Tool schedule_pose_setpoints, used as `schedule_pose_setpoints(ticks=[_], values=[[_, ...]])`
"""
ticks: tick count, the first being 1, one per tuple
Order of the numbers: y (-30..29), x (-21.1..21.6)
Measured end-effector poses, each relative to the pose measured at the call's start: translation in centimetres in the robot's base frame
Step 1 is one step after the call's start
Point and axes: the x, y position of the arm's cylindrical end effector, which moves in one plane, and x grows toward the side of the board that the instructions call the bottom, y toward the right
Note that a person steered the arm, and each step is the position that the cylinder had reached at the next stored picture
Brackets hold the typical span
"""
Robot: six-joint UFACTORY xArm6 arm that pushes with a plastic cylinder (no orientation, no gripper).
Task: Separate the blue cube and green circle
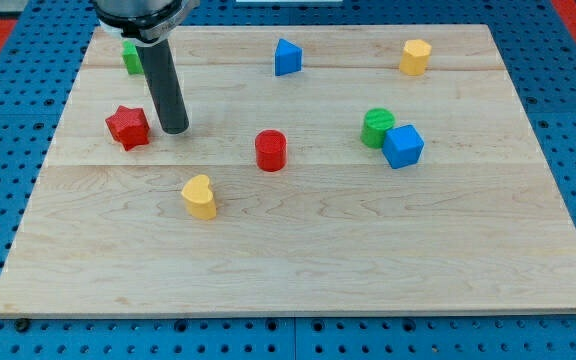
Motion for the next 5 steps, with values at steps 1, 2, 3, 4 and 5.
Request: schedule_pose_setpoints(ticks=[1,2,3,4,5], values=[[-2.7,-1.0],[-1.9,-0.8],[2.4,-0.2],[3.0,-0.2],[3.0,-0.2]])
